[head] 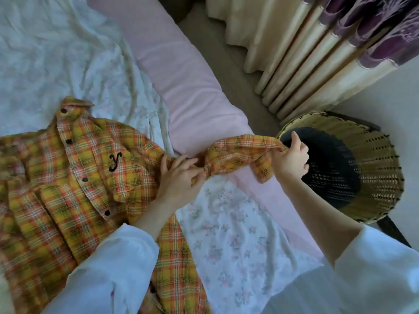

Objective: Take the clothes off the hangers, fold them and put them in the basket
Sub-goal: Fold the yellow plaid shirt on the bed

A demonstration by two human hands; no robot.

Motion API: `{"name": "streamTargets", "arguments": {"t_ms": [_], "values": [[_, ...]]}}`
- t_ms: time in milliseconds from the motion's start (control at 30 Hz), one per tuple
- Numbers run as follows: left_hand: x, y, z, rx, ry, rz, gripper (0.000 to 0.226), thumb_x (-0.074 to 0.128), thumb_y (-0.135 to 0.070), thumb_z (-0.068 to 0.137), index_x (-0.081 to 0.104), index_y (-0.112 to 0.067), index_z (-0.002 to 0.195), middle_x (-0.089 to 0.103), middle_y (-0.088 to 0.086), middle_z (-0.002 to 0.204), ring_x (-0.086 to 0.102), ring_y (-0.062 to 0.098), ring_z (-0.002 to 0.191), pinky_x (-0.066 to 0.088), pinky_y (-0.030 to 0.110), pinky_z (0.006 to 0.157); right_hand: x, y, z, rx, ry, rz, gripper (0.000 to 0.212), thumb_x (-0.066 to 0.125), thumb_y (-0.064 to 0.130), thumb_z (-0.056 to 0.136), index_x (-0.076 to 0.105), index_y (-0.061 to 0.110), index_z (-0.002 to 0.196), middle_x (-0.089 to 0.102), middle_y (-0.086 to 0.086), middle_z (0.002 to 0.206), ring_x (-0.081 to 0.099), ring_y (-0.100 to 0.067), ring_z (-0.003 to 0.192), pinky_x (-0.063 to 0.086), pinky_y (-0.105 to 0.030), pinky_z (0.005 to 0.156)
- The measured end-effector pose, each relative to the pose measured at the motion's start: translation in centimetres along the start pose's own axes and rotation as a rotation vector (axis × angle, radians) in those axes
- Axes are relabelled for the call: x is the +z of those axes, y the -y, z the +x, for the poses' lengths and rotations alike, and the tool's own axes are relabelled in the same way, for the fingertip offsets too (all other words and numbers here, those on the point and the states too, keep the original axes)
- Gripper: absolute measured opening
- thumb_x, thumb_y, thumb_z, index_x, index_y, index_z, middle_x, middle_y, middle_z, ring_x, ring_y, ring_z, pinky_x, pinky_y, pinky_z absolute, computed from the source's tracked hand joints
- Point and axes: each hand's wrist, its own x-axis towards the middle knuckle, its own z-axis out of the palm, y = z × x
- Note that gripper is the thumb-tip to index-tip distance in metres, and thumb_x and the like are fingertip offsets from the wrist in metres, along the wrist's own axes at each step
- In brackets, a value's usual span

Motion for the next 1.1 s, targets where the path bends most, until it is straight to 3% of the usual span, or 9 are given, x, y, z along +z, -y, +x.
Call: {"name": "streamTargets", "arguments": {"t_ms": [67, 167, 200, 333, 500, 633, 767, 933, 1100], "values": [[-0.1, 0.0, 1.0, 0.0, 0.014, -0.03, 0.067, 0.019, -0.053, 0.085, 0.074, -0.019, 0.102, 0.056, -0.009, 0.131, 0.036, 0.011, 0.134, 0.002, 0.044, 0.117, 0.5, -0.4, -0.6, -0.055, 0.016, 0.018, 0.056, 0.051, 0.017, 0.086, 0.035, 0.019, 0.14, 0.037, -0.01, 0.14, 0.039, -0.029, 0.124, 0.028, -0.045, 0.103], [-0.4, 1.3, 2.7, -0.036, -0.082, 0.005, 0.058, 0.026, -0.041, 0.088, 0.073, -0.008, 0.094, 0.068, 0.003, 0.106, 0.059, 0.024, 0.107, 0.036, 0.042, 0.101, 2.1, -1.1, -2.7, -0.019, 0.156, 0.173, 0.009, 0.047, 0.011, 0.087, 0.055, 0.007, 0.087, 0.054, -0.009, 0.08, 0.048, -0.031, 0.081, 0.04, -0.033, 0.061], [-0.8, 1.8, 3.2, -0.086, -0.071, 0.048, 0.046, 0.033, -0.035, 0.089, 0.07, -0.009, 0.098, 0.067, 0.005, 0.105, 0.059, 0.027, 0.104, 0.041, 0.041, 0.096, 2.6, -1.2, -3.3, 0.132, 0.256, 0.268, 0.016, 0.047, 0.016, 0.091, 0.054, 0.007, 0.079, 0.051, -0.006, 0.068, 0.049, -0.029, 0.071, 0.042, -0.032, 0.057], [-3.0, 3.5, 4.2, -0.299, 0.271, 0.241, 0.053, 0.052, -0.029, 0.088, 0.036, -0.024, 0.139, 0.042, 0.004, 0.141, 0.036, 0.029, 0.131, 0.029, 0.043, 0.107, 4.6, -0.6, -4.8, 0.664, 0.767, 0.785, 0.049, 0.042, 0.044, 0.097, 0.054, -0.001, 0.111, 0.064, -0.011, 0.092, 0.063, -0.023, 0.09, 0.054, -0.036, 0.076], [-4.2, 4.8, 5.0, -0.223, 0.604, 0.224, 0.036, 0.051, -0.036, 0.09, 0.052, -0.032, 0.126, 0.054, -0.001, 0.133, 0.052, 0.025, 0.116, 0.044, 0.032, 0.092, 6.3, 1.5, -3.2, 0.8, 0.683, 1.18, 0.044, 0.05, 0.038, 0.094, 0.05, 0.009, 0.128, 0.061, -0.008, 0.11, 0.057, -0.02, 0.09, 0.052, -0.036, 0.073], [-5.5, 4.0, 4.7, -0.316, 0.222, 0.074, 0.027, 0.046, -0.032, 0.096, 0.065, -0.024, 0.113, 0.066, 0.006, 0.106, 0.06, 0.029, 0.099, 0.044, 0.031, 0.075, 5.1, 4.2, -1.4, 0.71, 0.444, 1.185, 0.012, 0.042, 0.012, 0.096, 0.053, 0.014, 0.1, 0.056, -0.002, 0.1, 0.057, -0.016, 0.091, 0.052, -0.03, 0.078], [-7.4, 1.9, 6.1, -0.162, -0.322, 0.009, 0.027, 0.044, -0.027, 0.097, 0.065, -0.018, 0.113, 0.067, 0.007, 0.108, 0.061, 0.033, 0.098, 0.046, 0.035, 0.074, 3.5, 5.6, 1.5, 0.465, 0.267, 1.217, 0.044, 0.038, 0.013, 0.098, 0.033, 0.023, 0.141, 0.046, -0.001, 0.136, 0.049, -0.022, 0.119, 0.047, -0.036, 0.093], [-7.8, 0.3, 8.1, -0.114, -0.23, -0.252, 0.049, 0.041, -0.02, 0.099, 0.03, -0.021, 0.146, 0.032, 0.006, 0.149, 0.035, 0.024, 0.135, 0.036, 0.041, 0.108, 2.2, 5.9, 3.2, 0.366, 0.23, 1.0, 0.049, 0.043, 0.022, 0.095, 0.031, 0.028, 0.143, 0.046, -0.003, 0.138, 0.048, -0.024, 0.122, 0.043, -0.041, 0.101], [-6.6, 2.8, 2.1, -0.305, -0.365, -0.296, 0.043, 0.044, -0.019, 0.097, 0.04, -0.013, 0.14, 0.036, 0.009, 0.145, 0.039, 0.027, 0.132, 0.037, 0.04, 0.105, 4.3, 4.7, -2.4, 0.353, 0.289, 0.595, 0.052, 0.044, 0.02, 0.091, 0.035, 0.022, 0.142, 0.051, -0.004, 0.117, 0.047, -0.017, 0.08, 0.044, -0.032, 0.074]]}}
